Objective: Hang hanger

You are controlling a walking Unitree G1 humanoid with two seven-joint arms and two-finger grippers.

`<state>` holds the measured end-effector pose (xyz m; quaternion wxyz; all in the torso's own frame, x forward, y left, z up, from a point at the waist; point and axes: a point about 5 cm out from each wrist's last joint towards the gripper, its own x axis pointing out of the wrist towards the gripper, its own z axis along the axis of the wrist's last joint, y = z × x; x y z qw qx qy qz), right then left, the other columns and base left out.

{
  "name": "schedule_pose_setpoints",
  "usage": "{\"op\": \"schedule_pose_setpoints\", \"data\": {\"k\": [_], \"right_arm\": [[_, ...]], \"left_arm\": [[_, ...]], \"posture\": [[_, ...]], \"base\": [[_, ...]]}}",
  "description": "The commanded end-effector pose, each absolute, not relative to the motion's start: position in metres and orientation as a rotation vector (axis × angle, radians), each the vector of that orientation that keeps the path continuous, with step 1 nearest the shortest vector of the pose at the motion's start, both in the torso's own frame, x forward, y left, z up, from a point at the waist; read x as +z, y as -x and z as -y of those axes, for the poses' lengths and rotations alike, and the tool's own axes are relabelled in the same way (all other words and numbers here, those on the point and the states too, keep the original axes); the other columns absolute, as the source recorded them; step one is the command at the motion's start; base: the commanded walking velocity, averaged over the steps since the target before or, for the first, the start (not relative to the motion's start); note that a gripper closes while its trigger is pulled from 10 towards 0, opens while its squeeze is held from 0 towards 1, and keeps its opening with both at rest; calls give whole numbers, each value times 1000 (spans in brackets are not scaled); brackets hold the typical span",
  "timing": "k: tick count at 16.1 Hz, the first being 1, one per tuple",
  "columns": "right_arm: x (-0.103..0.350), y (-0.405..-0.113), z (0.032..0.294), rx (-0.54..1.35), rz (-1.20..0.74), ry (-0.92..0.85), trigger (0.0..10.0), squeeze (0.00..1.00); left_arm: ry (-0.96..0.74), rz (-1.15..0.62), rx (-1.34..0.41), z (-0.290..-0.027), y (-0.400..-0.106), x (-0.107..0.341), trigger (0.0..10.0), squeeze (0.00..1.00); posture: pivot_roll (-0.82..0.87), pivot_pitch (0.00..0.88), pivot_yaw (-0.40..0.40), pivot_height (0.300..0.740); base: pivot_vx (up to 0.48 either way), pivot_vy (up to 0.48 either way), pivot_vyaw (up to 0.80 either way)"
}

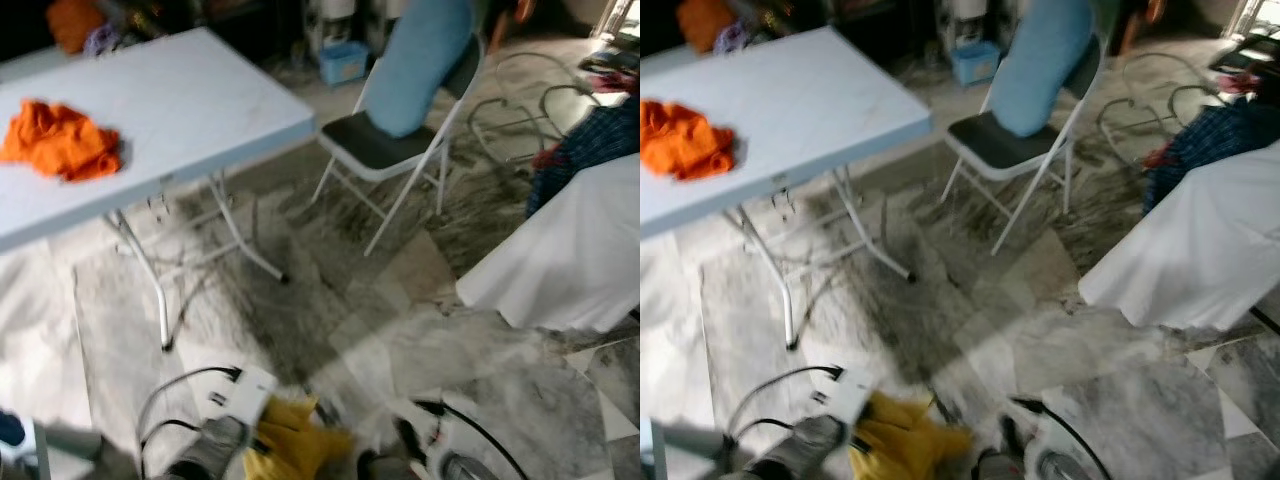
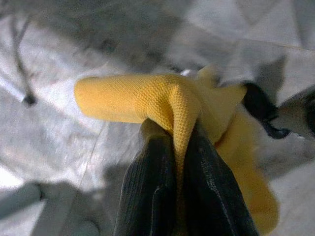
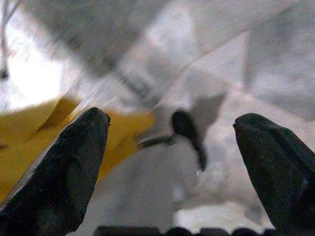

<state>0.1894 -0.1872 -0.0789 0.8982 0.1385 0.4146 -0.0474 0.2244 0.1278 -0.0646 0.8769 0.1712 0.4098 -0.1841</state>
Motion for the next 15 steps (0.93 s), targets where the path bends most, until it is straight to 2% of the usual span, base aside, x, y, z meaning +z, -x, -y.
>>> {"op": "schedule_pose_setpoints", "data": {"k": [1, 6, 8, 11, 15], "right_arm": [[-80, -188, 186, -103, -865, -309, 10000, 0], [-83, -182, 187, -103, -880, -301, 10000, 0], [-85, -180, 181, -84, -895, -293, 10000, 0], [-86, -180, 170, -65, -910, -290, 10000, 0], [-87, -177, 177, -69, -914, -284, 10000, 0]], "left_arm": [[-391, -876, -375, -134, -221, -67, 10000, 0], [-416, -882, -403, -118, -219, -68, 10000, 0], [-422, -882, -413, -113, -219, -68, 10000, 0], [-426, -882, -409, -120, -220, -68, 10000, 0], [-438, -886, -418, -121, -219, -68, 10000, 0]], "posture": [[-321, 99, 90, 740], [-334, 101, 94, 740], [-329, 108, 94, 740], [-323, 115, 98, 740], [-331, 117, 100, 740]], "base": [[0, 0, -800], [0, 0, -796], [0, 289, 0], [0, 445, 0], [0, 480, 0]]}}
